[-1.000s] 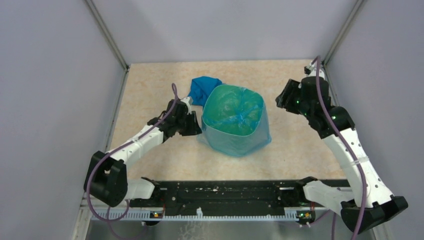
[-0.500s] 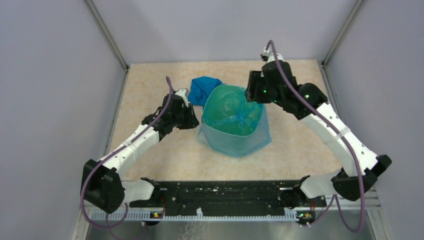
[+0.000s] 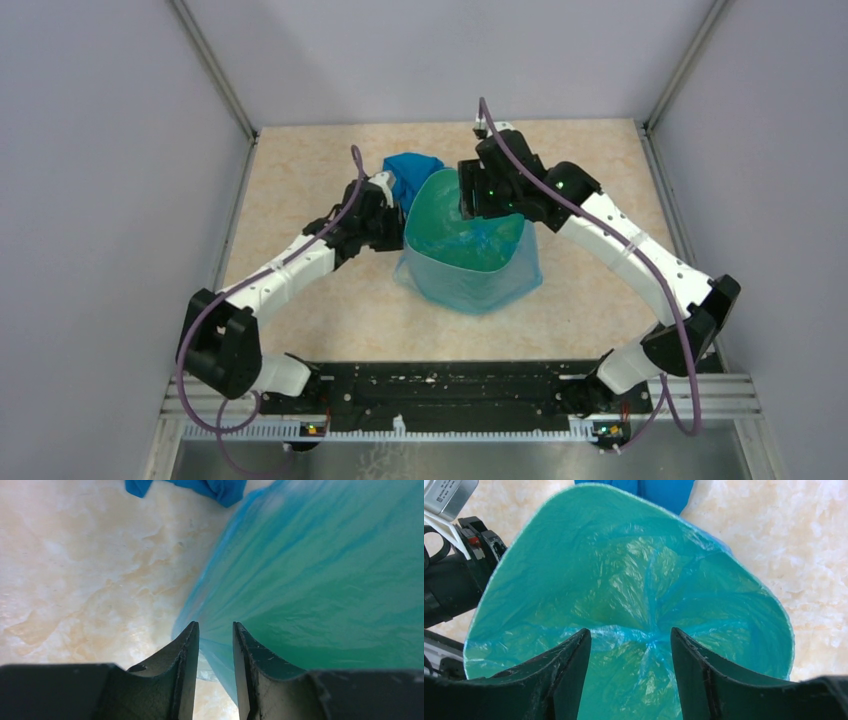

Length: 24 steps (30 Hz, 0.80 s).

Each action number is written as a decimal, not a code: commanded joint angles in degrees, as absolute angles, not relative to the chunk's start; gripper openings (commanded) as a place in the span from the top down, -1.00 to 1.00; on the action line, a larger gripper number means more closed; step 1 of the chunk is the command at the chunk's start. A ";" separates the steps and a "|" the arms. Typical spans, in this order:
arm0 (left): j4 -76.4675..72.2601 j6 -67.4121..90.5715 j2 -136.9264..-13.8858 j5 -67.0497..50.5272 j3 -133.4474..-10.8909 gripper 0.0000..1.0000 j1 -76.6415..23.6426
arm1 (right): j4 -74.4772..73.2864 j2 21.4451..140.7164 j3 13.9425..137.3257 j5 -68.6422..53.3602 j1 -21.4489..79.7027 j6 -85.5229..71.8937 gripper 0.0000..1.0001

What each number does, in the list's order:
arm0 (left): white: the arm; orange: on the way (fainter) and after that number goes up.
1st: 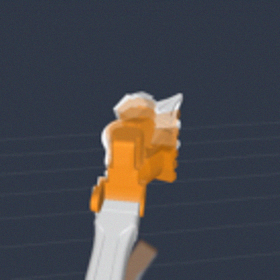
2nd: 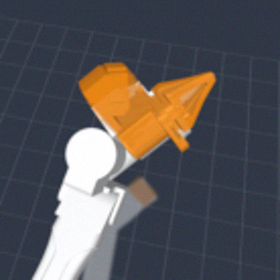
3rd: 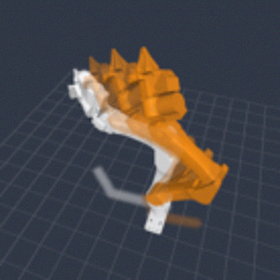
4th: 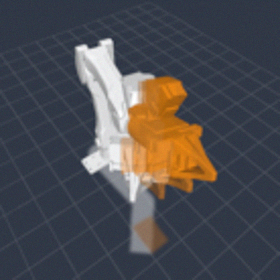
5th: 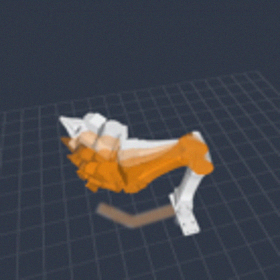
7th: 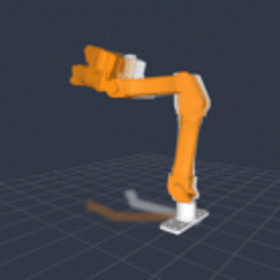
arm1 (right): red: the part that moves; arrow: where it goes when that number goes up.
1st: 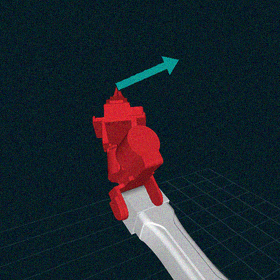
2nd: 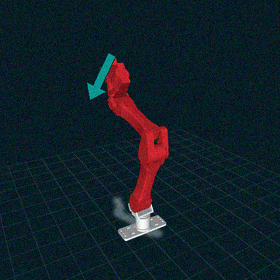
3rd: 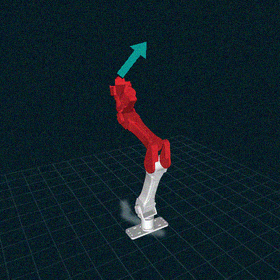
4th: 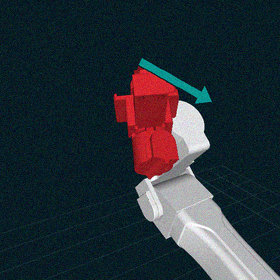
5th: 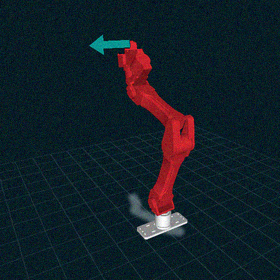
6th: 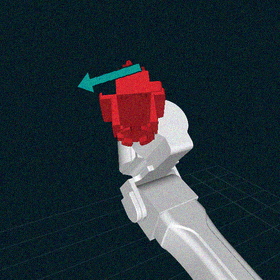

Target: Put the trash bags into the trash bin

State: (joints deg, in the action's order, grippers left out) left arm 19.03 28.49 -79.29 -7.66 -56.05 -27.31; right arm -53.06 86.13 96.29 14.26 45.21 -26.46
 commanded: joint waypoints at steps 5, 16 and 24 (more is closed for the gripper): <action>13.49 32.05 -75.34 -7.86 -51.23 0.27 -32.41 | -51.89 84.91 91.87 12.76 45.44 -25.38 -0.28; 11.45 35.94 -74.53 -5.18 -49.38 0.27 -39.90 | -54.18 83.49 85.97 14.65 45.45 -25.40 -0.38; 13.97 35.59 -72.51 0.39 -48.73 0.23 -39.90 | -53.64 82.60 80.74 14.56 45.43 -26.48 -0.40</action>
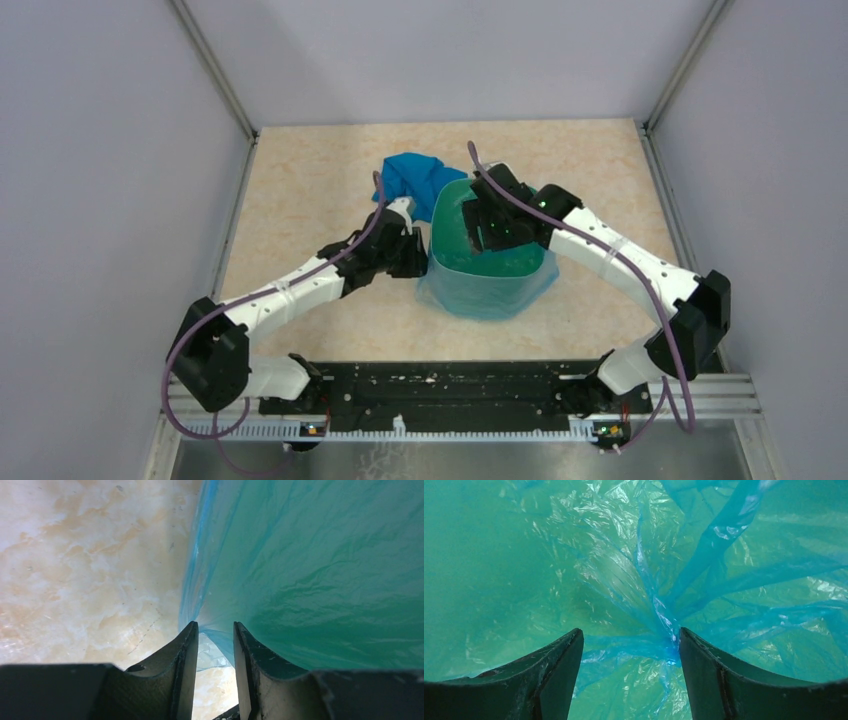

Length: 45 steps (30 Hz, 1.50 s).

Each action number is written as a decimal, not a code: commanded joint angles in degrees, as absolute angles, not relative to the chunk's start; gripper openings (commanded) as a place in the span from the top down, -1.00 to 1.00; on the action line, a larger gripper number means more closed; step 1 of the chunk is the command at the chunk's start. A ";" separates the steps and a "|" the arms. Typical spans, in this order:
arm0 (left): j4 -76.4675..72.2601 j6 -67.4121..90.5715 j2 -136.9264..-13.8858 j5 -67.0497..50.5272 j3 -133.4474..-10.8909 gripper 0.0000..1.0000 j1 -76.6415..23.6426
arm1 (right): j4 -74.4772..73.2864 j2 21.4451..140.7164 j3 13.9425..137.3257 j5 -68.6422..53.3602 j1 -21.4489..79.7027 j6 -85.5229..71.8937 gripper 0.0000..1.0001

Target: Put the trash bags into the trash bin

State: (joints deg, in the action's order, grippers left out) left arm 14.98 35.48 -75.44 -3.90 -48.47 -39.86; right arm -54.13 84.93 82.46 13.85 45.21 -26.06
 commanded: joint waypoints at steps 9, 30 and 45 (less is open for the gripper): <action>14.88 33.15 -71.82 0.67 -48.97 0.19 -37.40 | -50.06 84.91 76.77 13.05 45.44 -27.25 -0.40; 13.51 31.65 -74.26 -2.64 -48.95 0.29 -36.65 | -43.98 90.78 72.34 12.57 44.67 -25.05 -0.40; 13.49 31.64 -74.97 -2.99 -49.04 0.28 -36.61 | -38.23 92.23 68.31 12.29 44.24 -21.94 -0.40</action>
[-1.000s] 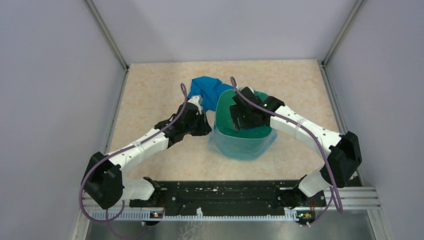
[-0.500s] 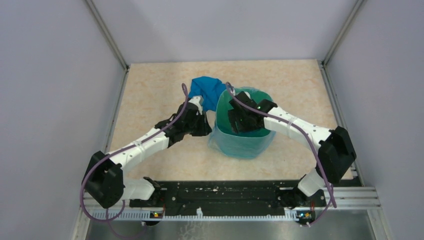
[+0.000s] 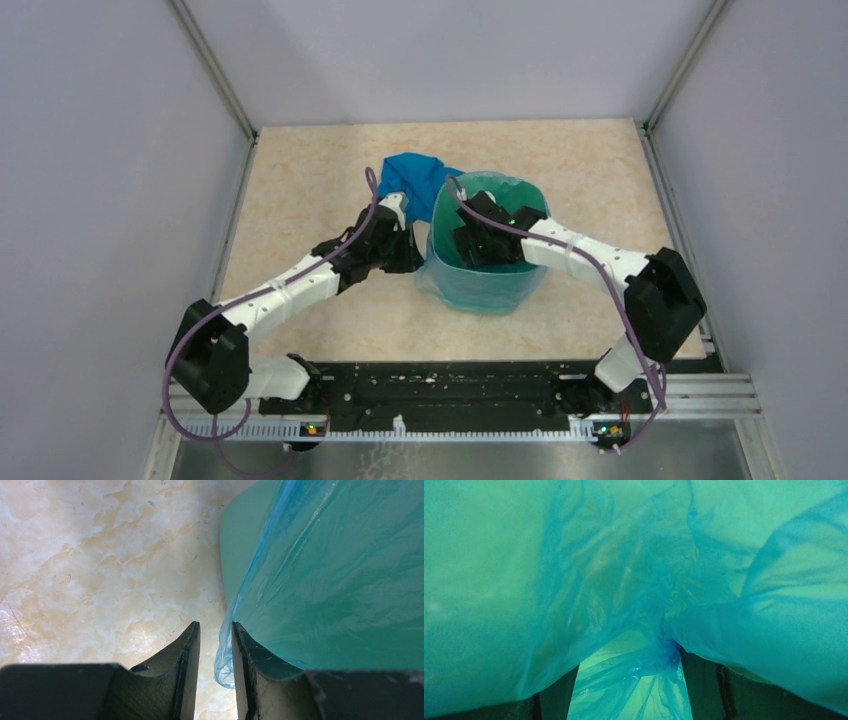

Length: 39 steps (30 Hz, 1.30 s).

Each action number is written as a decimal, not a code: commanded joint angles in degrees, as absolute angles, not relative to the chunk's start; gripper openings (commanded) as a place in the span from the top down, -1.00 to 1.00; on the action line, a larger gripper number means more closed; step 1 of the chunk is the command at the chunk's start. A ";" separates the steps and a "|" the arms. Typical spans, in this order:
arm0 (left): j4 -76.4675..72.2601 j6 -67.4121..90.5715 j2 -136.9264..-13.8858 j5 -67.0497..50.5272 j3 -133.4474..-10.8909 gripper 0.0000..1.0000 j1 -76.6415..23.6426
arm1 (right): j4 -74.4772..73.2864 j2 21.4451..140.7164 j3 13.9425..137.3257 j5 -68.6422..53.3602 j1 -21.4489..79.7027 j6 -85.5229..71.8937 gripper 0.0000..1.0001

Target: Put the trash bags into the trash bin

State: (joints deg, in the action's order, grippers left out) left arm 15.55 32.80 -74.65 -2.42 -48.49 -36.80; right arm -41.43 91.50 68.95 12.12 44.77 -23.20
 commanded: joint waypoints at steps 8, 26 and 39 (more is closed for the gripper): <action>13.32 31.73 -75.33 -3.54 -49.05 0.29 -36.57 | -36.15 93.43 66.64 12.34 44.12 -21.46 -0.40; 13.45 31.64 -75.56 -3.84 -49.13 0.29 -36.57 | -31.12 94.48 62.12 14.23 44.09 -21.26 -0.40; 13.44 31.55 -76.03 -4.36 -49.36 0.29 -36.56 | -27.59 96.22 59.66 15.62 44.08 -21.44 -0.39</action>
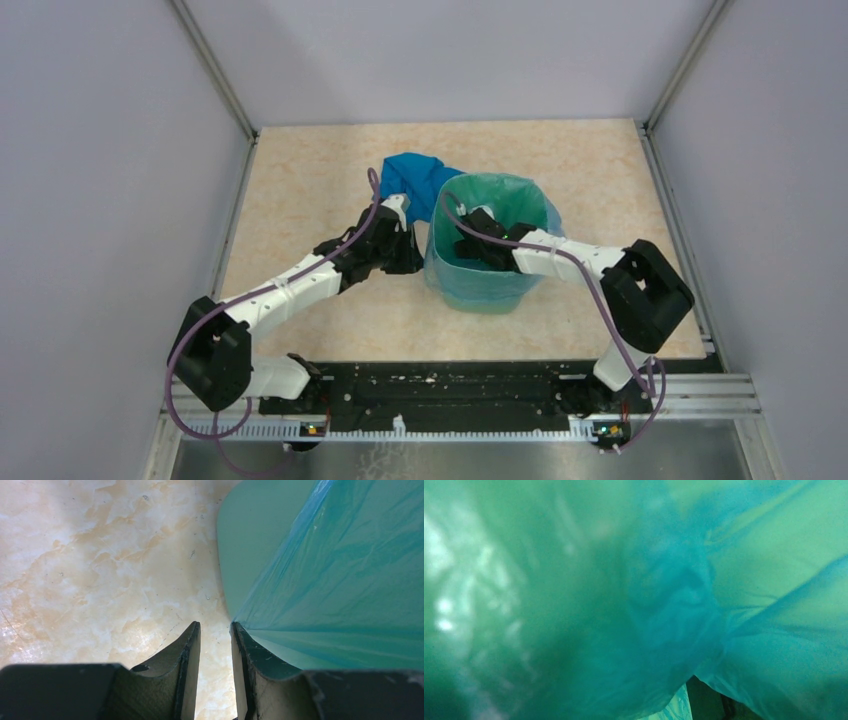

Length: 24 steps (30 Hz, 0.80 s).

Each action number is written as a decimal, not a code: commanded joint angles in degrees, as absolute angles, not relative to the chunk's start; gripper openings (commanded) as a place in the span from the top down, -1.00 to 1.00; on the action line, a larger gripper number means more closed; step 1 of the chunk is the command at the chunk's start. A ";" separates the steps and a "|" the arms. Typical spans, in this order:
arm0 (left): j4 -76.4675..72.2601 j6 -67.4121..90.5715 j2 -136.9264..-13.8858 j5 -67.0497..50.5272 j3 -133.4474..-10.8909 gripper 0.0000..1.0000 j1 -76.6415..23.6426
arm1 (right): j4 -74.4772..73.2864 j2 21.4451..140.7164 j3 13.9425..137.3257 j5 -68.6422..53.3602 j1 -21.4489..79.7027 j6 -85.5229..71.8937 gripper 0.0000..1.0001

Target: Put the trash bags into the trash bin

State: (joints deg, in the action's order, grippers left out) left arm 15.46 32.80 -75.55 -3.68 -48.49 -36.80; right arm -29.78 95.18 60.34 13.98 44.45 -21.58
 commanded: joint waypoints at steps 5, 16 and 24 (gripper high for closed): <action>13.61 31.45 -75.86 -4.24 -49.35 0.29 -36.54 | -26.51 97.44 59.13 15.51 44.07 -21.45 -0.40; 13.78 31.46 -75.68 -4.09 -49.32 0.29 -36.54 | -24.16 100.07 57.23 15.16 44.11 -21.71 -0.39; 13.86 31.38 -75.76 -4.22 -49.46 0.29 -36.56 | -24.02 101.87 57.07 14.83 43.99 -21.90 -0.39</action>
State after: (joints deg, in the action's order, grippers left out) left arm 15.49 32.49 -75.55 -3.86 -48.49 -36.80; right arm -25.50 98.30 58.87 14.00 44.45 -21.69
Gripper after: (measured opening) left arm 0.357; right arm 0.697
